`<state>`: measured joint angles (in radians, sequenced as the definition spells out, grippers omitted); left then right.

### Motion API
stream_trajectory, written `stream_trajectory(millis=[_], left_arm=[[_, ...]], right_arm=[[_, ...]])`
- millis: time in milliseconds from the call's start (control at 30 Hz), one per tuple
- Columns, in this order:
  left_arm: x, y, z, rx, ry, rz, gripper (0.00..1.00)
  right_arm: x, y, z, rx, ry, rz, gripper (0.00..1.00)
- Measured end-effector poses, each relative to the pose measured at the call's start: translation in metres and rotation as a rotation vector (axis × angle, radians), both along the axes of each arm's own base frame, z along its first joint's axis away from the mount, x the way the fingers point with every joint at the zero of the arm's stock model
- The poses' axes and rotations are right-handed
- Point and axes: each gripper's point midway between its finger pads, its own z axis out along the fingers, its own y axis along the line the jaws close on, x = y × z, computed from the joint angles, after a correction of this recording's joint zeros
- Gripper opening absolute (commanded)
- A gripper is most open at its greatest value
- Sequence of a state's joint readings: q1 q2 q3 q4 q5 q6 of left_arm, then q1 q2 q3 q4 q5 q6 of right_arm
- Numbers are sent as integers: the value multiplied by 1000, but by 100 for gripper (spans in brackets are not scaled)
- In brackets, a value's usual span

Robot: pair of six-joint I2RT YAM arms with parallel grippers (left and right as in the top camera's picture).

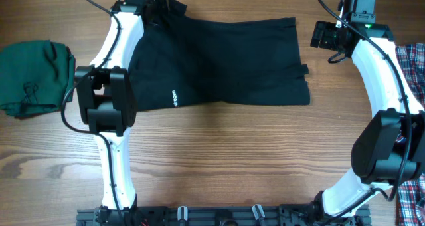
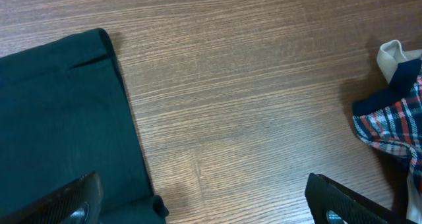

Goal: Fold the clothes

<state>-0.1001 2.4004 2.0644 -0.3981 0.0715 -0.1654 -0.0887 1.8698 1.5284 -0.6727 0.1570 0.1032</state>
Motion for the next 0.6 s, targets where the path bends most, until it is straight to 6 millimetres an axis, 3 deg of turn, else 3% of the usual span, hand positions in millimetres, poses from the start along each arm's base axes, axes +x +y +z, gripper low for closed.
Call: stream_trajectory(millis=[100, 300, 600], left_arm=[[-11, -7, -3, 7, 50, -11, 17], [-43, -29, -25, 31, 195, -51, 5], [-101, -22, -55, 77, 463, -52, 4]], right_arm=[[0, 0, 0, 0, 0, -1, 100], [0, 0, 0, 0, 0, 0, 100], [0, 0, 0, 0, 0, 0, 100]])
